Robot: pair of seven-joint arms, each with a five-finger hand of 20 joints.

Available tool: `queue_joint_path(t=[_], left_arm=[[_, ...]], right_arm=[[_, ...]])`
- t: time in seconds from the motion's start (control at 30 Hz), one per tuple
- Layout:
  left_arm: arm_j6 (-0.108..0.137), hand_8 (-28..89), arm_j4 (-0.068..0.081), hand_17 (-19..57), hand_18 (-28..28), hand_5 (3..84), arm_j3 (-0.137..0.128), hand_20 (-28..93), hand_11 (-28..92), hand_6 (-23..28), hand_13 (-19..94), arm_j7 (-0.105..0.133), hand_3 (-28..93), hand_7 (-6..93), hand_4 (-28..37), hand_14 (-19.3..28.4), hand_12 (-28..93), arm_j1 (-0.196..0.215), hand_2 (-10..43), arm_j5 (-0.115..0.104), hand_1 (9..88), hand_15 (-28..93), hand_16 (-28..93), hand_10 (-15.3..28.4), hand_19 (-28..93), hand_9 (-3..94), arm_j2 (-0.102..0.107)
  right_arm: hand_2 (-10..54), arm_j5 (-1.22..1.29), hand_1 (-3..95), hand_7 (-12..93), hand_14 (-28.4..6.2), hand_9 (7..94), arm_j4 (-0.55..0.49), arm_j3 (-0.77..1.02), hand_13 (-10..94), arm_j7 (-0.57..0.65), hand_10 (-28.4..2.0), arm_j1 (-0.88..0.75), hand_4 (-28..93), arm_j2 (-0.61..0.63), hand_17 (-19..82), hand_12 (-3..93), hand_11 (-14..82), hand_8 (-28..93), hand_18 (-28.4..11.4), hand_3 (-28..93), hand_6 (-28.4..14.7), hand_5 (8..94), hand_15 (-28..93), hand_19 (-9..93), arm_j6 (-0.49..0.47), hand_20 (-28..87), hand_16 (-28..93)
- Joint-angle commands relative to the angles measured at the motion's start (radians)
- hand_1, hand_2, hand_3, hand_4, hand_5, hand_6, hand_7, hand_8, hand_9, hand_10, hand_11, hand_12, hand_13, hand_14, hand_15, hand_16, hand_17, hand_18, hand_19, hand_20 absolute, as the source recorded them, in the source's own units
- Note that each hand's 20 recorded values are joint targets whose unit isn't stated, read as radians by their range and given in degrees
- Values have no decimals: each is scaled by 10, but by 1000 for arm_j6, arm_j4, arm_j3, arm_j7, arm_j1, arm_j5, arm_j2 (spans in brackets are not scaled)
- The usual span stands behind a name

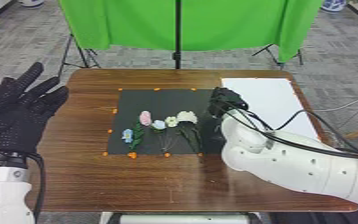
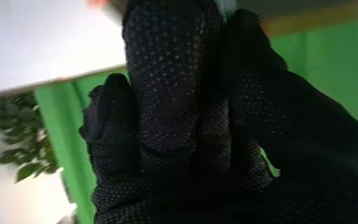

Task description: Arrange flowers

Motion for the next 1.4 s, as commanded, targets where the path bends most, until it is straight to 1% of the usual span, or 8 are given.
queue_joint_path(t=[0.03, 0.43, 0.7, 0.8, 1.13, 1.23, 1.3, 1.4], left_arm=[[-2, -98, 8, -64, 279, 329, 10, -34, 263, 87, 243, -20, 763, 145, -283, 278, 104, -3, 88, 6, 199, 541, -105, 200, 693, 308, -7], [2, -97, 7, -64, 280, 329, 9, -34, 263, 87, 244, -28, 763, 145, -283, 280, 105, -2, 88, 8, 199, 541, -105, 200, 693, 309, -13], [6, -97, 7, -64, 279, 329, 5, -35, 264, 86, 243, -33, 764, 146, -283, 280, 104, -4, 87, 9, 198, 541, -105, 200, 693, 309, -16], [10, -97, 7, -64, 280, 328, 6, -34, 263, 86, 244, -25, 764, 146, -283, 279, 104, -2, 88, 6, 199, 541, -105, 200, 694, 309, -15], [12, -97, 4, -64, 280, 329, 2, -36, 264, 86, 244, -30, 765, 146, -283, 279, 104, 7, 92, 6, 202, 541, -105, 200, 694, 309, -20], [10, -98, 8, -63, 279, 330, 7, -36, 264, 87, 243, -41, 764, 146, -283, 279, 104, -6, 93, 9, 204, 541, -105, 201, 694, 310, -21], [14, -98, 7, -63, 279, 330, 9, -36, 264, 87, 243, -31, 765, 146, -283, 279, 104, -1, 93, 5, 203, 541, -105, 201, 694, 310, -19], [14, -98, 6, -63, 279, 330, 7, -36, 263, 87, 243, -34, 765, 146, -283, 279, 103, 1, 92, 7, 203, 541, -105, 201, 695, 310, -19]], right_arm=[[-95, -17, 575, 364, -21, 937, -37, -14, 899, 22, -54, -21, -283, -29, 490, 340, 114, 21, -163, 748, 4, 778, 432, 932, 27, 251, 250], [-95, -45, 574, 366, -25, 937, -64, -18, 902, 23, -53, -31, -283, -38, 490, 338, 115, 24, -167, 750, 5, 774, 440, 932, 74, 265, 237], [-95, -30, 572, 369, -28, 937, -69, 14, 902, 21, -56, -58, -283, -48, 490, 336, 116, 26, -171, 750, 5, 770, 449, 932, 26, 277, 221], [-95, -22, 564, 362, -29, 937, -71, 12, 902, 25, -59, -65, -283, -46, 489, 333, 121, 19, -174, 752, 5, 770, 453, 932, 22, 282, 218], [-95, 9, 519, 265, -30, 916, -91, 35, 904, 52, -81, -98, -283, -43, 506, 266, 200, 10, -178, 744, -13, 762, 484, 932, 6, 319, 203], [-95, 11, 506, 248, -32, 910, -90, 49, 904, 50, -91, -106, -283, -45, 507, 256, 213, 6, -180, 741, -17, 750, 486, 932, -4, 322, 202], [-95, 16, 494, 222, -34, 902, -90, 51, 902, 51, -96, -106, -280, -45, 506, 229, 239, 4, -184, 738, -20, 737, 489, 932, -9, 326, 202], [-95, 18, 462, 185, -36, 895, -90, 46, 902, 58, -104, -100, -275, -44, 506, 195, 265, -15, -188, 758, -19, 707, 495, 932, -7, 334, 203]])
